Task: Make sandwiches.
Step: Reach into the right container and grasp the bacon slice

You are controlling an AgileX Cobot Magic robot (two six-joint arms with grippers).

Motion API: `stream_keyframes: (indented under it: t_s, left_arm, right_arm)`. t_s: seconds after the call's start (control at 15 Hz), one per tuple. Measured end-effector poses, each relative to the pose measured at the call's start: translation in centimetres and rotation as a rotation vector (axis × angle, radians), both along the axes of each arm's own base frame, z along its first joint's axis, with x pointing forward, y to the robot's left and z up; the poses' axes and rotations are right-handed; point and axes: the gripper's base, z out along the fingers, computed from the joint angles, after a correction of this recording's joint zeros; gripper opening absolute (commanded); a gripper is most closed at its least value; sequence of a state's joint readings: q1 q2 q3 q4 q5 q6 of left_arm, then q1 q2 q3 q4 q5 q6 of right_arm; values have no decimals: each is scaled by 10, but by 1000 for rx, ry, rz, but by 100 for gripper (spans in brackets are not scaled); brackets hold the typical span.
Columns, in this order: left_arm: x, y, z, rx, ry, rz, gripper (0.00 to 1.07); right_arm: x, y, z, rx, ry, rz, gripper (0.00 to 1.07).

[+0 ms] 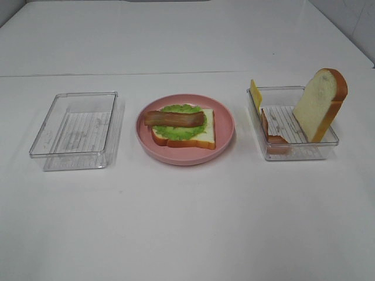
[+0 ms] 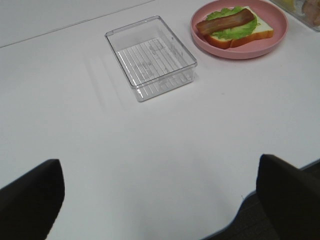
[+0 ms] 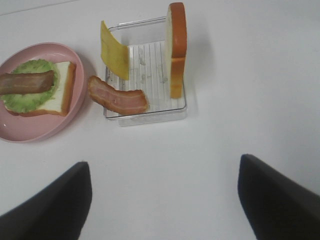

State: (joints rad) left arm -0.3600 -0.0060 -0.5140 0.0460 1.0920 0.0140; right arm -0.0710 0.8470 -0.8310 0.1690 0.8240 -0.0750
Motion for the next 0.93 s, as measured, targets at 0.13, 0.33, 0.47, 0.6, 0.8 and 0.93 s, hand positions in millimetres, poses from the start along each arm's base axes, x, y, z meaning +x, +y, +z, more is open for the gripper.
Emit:
stream_keyframes:
  t_s: [0.13, 0.33, 0.47, 0.6, 0.8, 0.93]
  left_arm:
    - [2, -1, -1, -5, -12, -2, 99]
    - [3, -1, -1, -41, -6, 17, 99]
    - [3, -1, -1, -51, -3, 22, 99]
    - [3, -1, -1, -51, -3, 22, 99]
    - [3, -1, -1, -51, -3, 22, 99]
    - [3, -1, -1, -51, -3, 22, 99]
  right_arm:
    - [43, 4, 8, 70, 97, 56, 76]
    - [90, 11, 7, 151, 205, 147, 76]
    - [129, 16, -6, 197, 304, 196, 74]
    - [158, 38, -25, 142, 378, 275, 74]
    - [178, 72, -46, 104, 463, 307, 74]
    - [193, 89, -61, 64, 525, 325, 71]
